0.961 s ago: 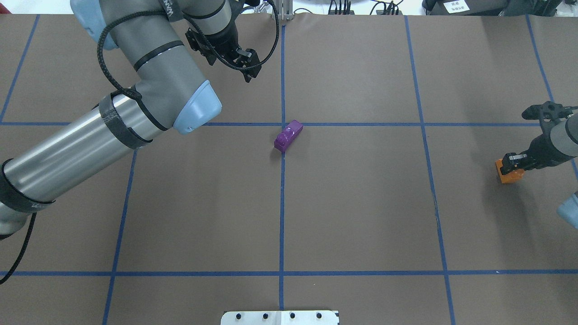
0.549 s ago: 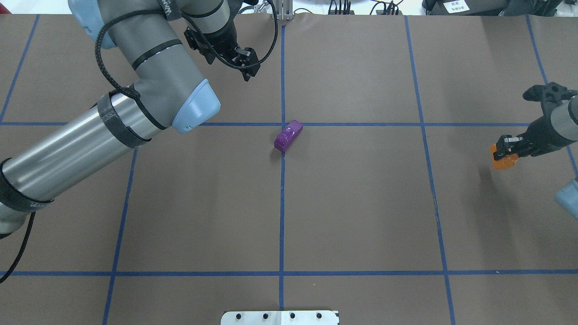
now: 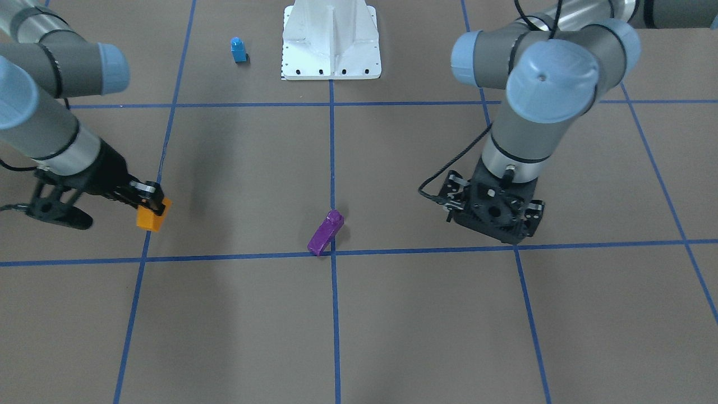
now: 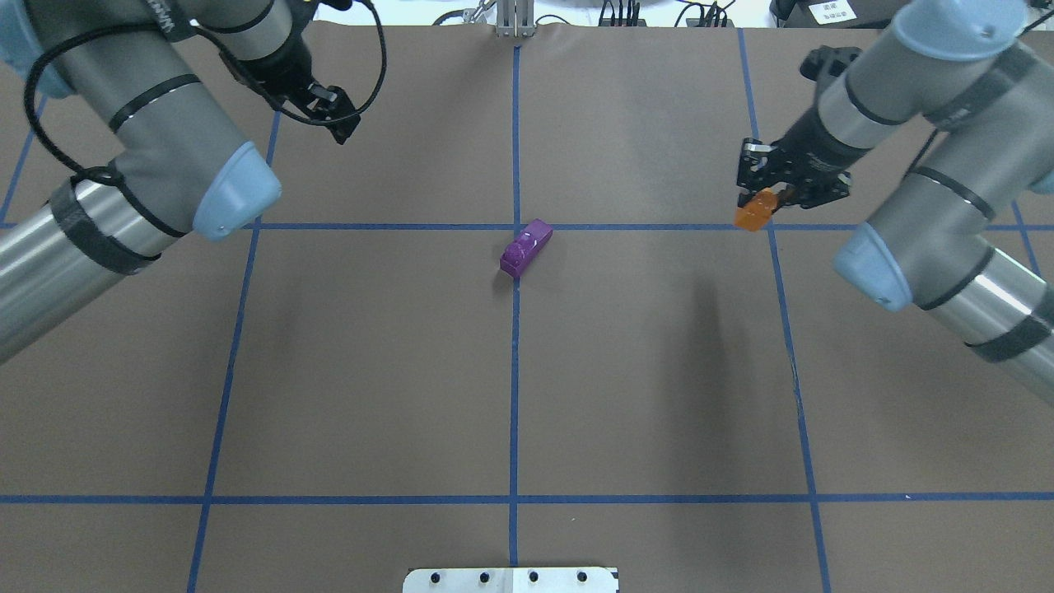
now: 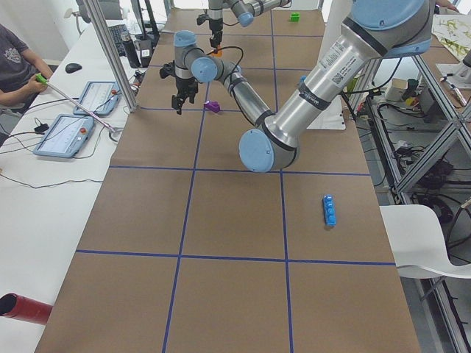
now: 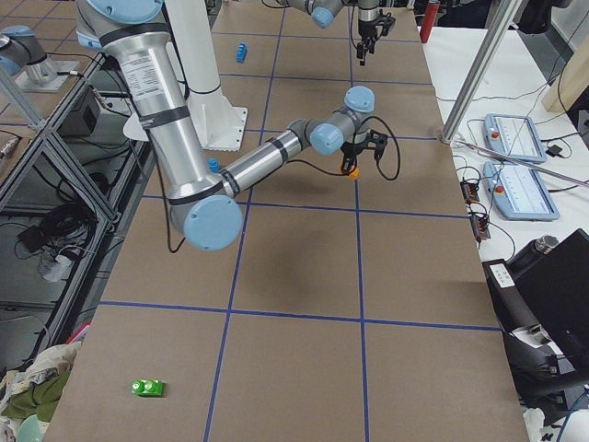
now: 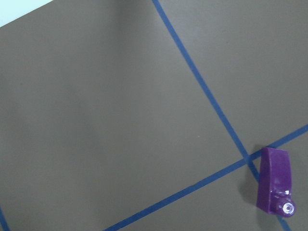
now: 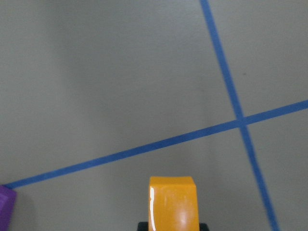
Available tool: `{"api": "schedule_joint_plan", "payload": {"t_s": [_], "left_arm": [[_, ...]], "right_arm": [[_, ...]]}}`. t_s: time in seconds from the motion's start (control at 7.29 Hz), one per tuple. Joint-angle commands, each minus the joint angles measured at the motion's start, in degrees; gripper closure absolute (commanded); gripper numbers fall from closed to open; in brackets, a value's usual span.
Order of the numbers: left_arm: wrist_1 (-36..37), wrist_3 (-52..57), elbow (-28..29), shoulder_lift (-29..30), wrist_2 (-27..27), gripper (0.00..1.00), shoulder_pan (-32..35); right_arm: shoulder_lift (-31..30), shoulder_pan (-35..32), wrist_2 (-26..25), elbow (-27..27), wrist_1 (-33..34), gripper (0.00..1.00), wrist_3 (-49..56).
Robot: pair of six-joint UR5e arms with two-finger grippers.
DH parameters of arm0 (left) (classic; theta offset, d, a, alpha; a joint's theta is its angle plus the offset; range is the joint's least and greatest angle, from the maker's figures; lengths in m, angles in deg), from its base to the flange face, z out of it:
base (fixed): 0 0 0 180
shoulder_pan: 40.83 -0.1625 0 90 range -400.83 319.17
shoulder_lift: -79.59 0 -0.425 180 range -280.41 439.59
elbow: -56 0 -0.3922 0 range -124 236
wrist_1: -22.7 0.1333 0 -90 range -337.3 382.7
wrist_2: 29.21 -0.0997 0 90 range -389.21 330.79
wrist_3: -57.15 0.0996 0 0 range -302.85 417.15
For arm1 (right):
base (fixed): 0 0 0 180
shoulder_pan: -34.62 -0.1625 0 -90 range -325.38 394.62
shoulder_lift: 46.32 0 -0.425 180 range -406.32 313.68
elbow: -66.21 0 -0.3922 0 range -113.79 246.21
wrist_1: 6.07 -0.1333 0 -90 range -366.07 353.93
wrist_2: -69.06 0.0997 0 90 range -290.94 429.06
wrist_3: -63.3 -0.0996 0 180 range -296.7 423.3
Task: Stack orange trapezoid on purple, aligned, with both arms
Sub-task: 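Carry the orange block with the right gripper above the purple block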
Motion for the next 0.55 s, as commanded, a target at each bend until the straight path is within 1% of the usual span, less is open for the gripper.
{"api": "schedule_joint_plan", "payload": {"t_s": [0.0, 0.14, 0.27, 0.41], "left_arm": [[-0.2, 4.99, -4.65, -11.8, 3.06, 0.0, 4.81], [-0.64, 9.1, -4.76, -15.6, 6.48, 0.0, 8.66], [-0.73, 14.62, -4.76, -18.68, 6.95, 0.0, 11.22], [-0.73, 17.55, -4.67, -20.62, 6.96, 0.0, 12.81]], "right_arm": [[18.57, 4.98, -2.56, 14.18, 1.84, 1.0, -10.79], [22.99, 7.0, -4.4, 17.72, 1.93, 1.0, -14.57], [25.82, 8.59, -5.55, 19.67, 1.93, 1.0, -19.14], [27.67, 10.17, -5.82, 21.34, 1.84, 1.0, -24.14]]}}
